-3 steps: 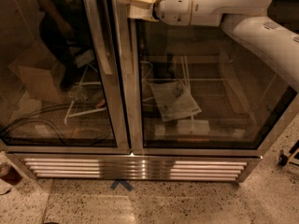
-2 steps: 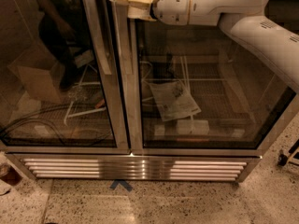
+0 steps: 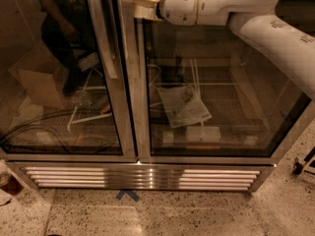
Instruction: Place 7up can into top drawer
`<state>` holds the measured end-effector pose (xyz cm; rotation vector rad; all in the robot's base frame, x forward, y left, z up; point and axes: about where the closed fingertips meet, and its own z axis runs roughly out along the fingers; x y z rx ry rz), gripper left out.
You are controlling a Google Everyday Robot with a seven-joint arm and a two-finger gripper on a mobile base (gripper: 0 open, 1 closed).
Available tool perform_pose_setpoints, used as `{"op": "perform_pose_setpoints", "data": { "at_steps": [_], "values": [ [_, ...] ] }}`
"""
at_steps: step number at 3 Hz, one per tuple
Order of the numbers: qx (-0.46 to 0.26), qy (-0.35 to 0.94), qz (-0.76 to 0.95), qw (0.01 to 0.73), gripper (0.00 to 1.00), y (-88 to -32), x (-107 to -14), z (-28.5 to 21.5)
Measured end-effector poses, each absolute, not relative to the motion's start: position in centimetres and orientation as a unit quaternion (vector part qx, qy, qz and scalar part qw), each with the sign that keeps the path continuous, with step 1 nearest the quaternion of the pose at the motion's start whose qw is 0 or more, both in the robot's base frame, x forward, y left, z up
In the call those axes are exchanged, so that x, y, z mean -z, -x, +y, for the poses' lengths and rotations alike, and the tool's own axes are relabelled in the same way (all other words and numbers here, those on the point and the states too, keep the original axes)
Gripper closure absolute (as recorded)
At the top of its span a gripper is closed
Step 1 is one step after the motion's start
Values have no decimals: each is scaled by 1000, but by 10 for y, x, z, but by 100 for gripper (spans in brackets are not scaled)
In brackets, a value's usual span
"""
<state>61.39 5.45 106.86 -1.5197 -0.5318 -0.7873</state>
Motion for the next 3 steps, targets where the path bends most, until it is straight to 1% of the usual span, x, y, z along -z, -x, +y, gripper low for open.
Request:
{"op": "perform_pose_setpoints", "data": {
  "at_steps": [2, 3],
  "values": [
    [333, 664, -238, 626, 47, -620, -1060, 61],
    [332, 664, -239, 626, 51, -624, -1057, 63]
  ]
}}
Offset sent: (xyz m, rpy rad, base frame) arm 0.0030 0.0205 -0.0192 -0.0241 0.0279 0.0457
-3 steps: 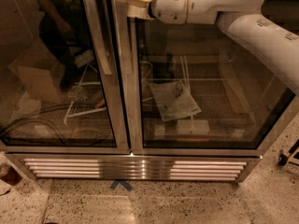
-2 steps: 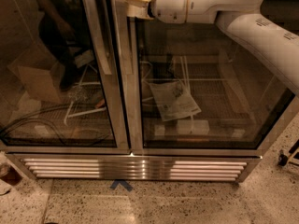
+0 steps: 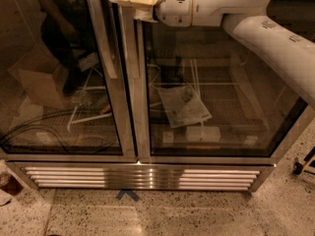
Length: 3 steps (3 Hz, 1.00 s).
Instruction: Place 7up can into top drawer
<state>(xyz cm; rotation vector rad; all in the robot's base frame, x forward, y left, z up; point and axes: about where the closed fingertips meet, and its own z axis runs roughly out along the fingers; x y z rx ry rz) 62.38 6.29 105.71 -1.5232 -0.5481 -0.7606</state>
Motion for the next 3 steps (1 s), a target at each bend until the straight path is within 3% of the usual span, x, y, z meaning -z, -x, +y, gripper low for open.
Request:
{"op": "perform_pose_setpoints", "data": {
  "at_steps": [3],
  "values": [
    [329, 665, -243, 625, 62, -628, -1052, 64]
  ]
}}
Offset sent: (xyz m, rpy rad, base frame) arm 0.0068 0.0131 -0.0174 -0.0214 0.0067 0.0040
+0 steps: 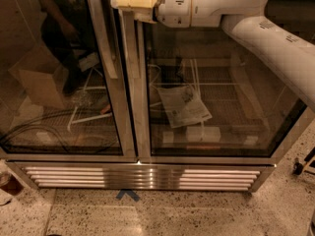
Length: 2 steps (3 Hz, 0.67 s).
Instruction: Place 7up can into top drawer
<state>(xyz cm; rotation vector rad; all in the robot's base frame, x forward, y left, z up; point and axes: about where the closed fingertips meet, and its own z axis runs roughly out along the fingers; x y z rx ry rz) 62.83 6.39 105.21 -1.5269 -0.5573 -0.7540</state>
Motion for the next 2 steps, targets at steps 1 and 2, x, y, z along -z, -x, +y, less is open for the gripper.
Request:
{"op": "perform_pose_setpoints", "data": {
  "at_steps": [1, 2],
  "values": [
    [329, 665, -243, 625, 81, -628, -1052, 64],
    [328, 665, -243, 625, 100, -630, -1052, 63]
  ]
}}
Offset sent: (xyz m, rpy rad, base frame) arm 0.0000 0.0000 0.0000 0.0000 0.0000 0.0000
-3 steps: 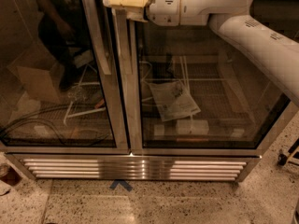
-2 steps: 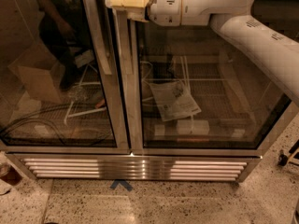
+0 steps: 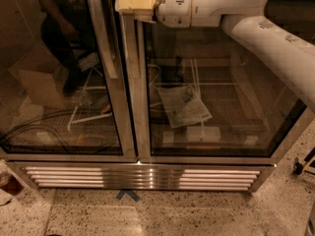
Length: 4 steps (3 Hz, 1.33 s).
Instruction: Place 7up can into top drawer
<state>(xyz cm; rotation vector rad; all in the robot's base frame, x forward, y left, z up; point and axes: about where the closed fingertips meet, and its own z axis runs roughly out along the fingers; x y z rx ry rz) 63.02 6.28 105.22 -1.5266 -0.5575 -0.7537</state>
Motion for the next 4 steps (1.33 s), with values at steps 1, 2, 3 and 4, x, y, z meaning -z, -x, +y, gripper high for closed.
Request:
{"op": "perform_pose_setpoints", "data": {
  "at_steps": [1, 2, 3, 4],
  "values": [
    [328, 664, -243, 627, 100, -630, -1053, 63],
    [328, 662, -243, 628, 100, -630, -1055, 63],
    [328, 662, -243, 628, 100, -630, -1054, 63],
    [327, 661, -242, 631, 100, -628, -1056, 63]
  ]
}}
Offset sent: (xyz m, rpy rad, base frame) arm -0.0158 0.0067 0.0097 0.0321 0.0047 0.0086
